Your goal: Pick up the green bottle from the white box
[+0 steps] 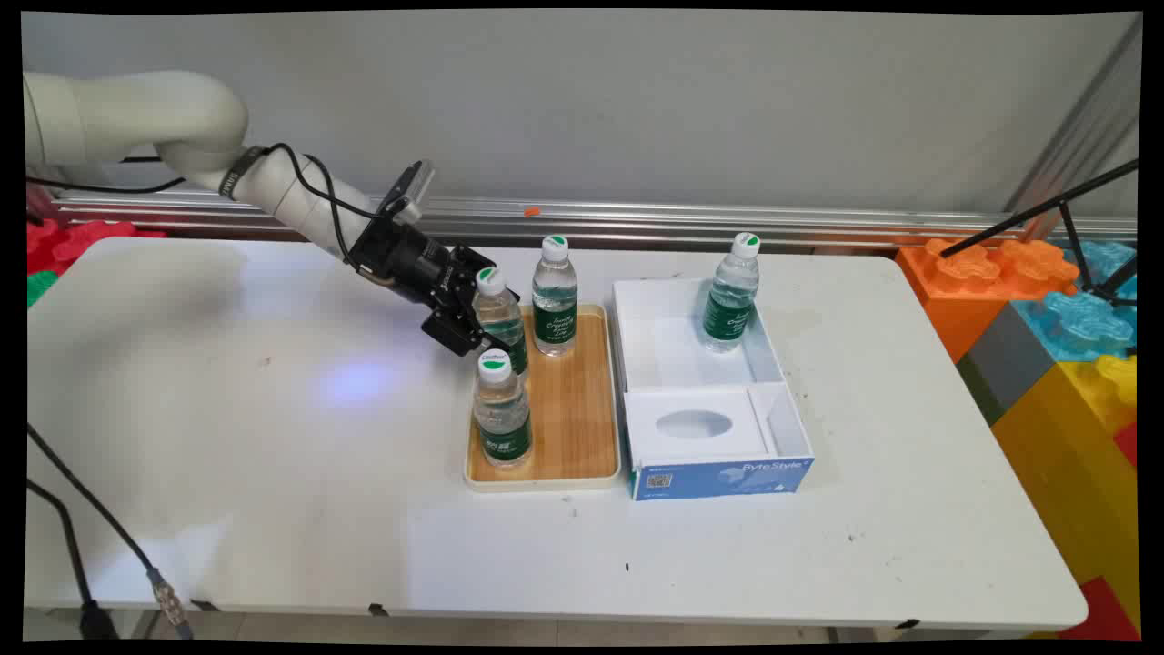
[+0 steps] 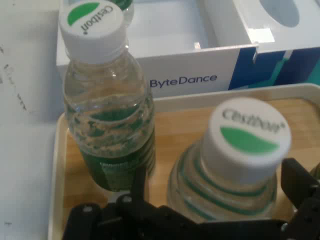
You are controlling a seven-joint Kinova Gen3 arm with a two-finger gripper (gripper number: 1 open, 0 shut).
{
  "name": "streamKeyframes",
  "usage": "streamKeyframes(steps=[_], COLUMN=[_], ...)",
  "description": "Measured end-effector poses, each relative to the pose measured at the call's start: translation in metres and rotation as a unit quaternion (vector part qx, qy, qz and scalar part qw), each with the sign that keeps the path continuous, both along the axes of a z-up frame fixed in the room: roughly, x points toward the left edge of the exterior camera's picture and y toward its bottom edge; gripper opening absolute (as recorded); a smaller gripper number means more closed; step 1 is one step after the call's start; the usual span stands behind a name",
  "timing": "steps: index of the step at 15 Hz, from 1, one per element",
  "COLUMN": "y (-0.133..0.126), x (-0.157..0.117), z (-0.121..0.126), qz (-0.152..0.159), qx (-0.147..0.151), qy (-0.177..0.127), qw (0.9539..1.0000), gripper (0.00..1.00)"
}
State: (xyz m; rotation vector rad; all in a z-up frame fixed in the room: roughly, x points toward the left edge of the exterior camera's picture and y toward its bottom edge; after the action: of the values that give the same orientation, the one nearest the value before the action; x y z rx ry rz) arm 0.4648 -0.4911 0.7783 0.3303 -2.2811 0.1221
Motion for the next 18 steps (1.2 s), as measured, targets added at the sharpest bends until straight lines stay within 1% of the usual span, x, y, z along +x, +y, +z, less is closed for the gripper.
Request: streamKeyframes(steps=[2, 6, 9, 11, 15, 18], y=[0.0, -0.002, -0.001, 0.0, 0.002, 0.003], x=[-0.001, -0.003, -0.004, -0.007, -0.023, -0.053], z=[0.003, 0.021, 0.051, 0.072, 0.101, 0.125], qz=[-0.003, 0.004, 0.018, 0.02, 0.013, 0.016], qx=[0.0, -0.005, -0.009, -0.008, -0.002, 0.003], qy=[-0.002, -0.008, -0.018, -0.023, -0.022, -0.019], qw=[1.0, 0.9999, 0.9996, 0.9995, 0.9997, 0.9997], gripper=[1.0, 1.0, 1.0, 1.0, 1.0, 1.0])
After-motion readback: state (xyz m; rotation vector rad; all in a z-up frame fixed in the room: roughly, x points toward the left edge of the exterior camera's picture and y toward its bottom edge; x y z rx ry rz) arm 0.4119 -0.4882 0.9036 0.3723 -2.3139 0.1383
